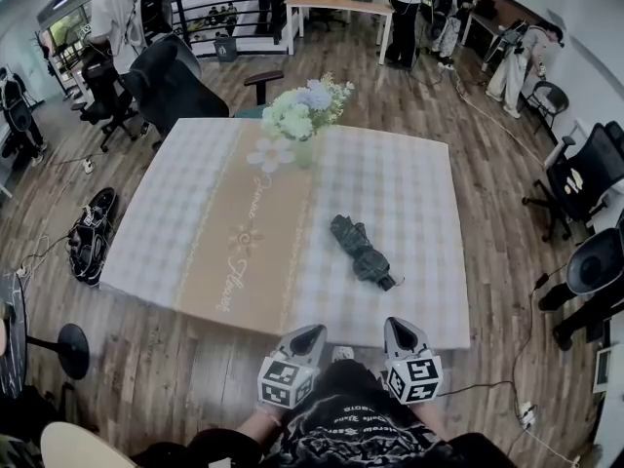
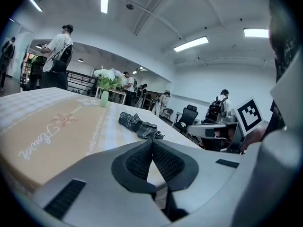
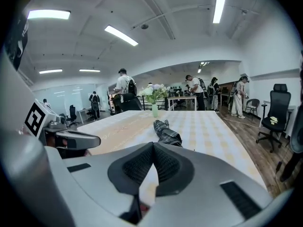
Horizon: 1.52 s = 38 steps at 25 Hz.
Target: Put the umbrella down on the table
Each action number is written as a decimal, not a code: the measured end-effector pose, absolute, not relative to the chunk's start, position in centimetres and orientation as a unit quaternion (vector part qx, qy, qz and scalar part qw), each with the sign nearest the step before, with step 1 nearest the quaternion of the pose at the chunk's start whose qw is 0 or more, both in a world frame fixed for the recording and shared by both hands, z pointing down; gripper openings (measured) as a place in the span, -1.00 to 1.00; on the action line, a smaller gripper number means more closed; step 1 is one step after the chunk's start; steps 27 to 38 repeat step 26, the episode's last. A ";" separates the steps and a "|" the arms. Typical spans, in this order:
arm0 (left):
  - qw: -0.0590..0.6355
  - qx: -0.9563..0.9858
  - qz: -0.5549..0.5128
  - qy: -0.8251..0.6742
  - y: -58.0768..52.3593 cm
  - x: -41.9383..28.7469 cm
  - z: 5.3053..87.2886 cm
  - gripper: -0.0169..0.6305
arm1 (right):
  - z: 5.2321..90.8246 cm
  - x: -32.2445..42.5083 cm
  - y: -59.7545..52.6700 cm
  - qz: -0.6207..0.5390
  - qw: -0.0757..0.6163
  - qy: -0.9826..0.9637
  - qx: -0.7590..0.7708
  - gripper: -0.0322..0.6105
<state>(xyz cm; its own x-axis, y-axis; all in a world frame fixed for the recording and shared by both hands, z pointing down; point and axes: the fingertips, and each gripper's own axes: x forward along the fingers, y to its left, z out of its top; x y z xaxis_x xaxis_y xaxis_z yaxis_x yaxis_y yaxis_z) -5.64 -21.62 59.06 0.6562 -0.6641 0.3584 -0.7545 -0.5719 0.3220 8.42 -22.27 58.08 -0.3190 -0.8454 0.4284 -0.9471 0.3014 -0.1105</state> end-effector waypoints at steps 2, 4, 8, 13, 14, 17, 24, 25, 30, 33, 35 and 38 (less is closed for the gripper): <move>0.226 0.881 0.099 -0.403 -21.6 -5.8 59.0 -0.89 | 58.0 8.0 -22.3 0.165 0.153 -0.799 0.558 -0.88; 0.224 0.881 0.098 -0.405 -21.5 -6.1 59.0 -0.89 | 57.8 7.9 -22.4 0.160 0.152 -0.801 0.557 -0.88; 0.226 0.879 0.100 -0.408 -21.3 -6.3 59.1 -0.89 | 57.8 8.1 -22.5 0.162 0.151 -0.799 0.559 -0.88; 0.233 0.875 0.097 -0.414 -21.5 -6.5 59.1 -0.89 | 58.0 8.5 -22.5 0.164 0.153 -0.795 0.564 -0.88; 0.233 0.874 0.097 -0.415 -21.6 -6.6 59.1 -0.89 | 58.0 8.5 -22.4 0.165 0.153 -0.795 0.564 -0.88; 0.230 0.877 0.094 -0.412 -21.8 -6.4 58.9 -0.89 | 57.9 8.6 -22.4 0.163 0.151 -0.793 0.568 -0.88; 0.225 0.881 0.095 -0.406 -22.0 -5.6 58.5 -0.89 | 58.5 9.3 -22.0 0.175 0.147 -0.781 0.581 -0.88; 0.226 0.881 0.095 -0.405 -21.9 -5.5 58.5 -0.89 | 58.5 9.4 -21.9 0.177 0.148 -0.781 0.581 -0.88; 0.226 0.881 0.095 -0.405 -21.9 -5.5 58.5 -0.89 | 58.5 9.4 -21.8 0.179 0.148 -0.781 0.580 -0.88; 0.226 0.881 0.095 -0.405 -21.9 -5.5 58.5 -0.89 | 58.5 9.4 -21.8 0.179 0.148 -0.781 0.580 -0.88; 0.226 0.881 0.095 -0.405 -21.9 -5.5 58.5 -0.89 | 58.5 9.4 -21.8 0.179 0.148 -0.781 0.580 -0.88; 0.226 0.881 0.095 -0.405 -21.9 -5.5 58.5 -0.89 | 58.5 9.4 -21.8 0.179 0.148 -0.781 0.580 -0.88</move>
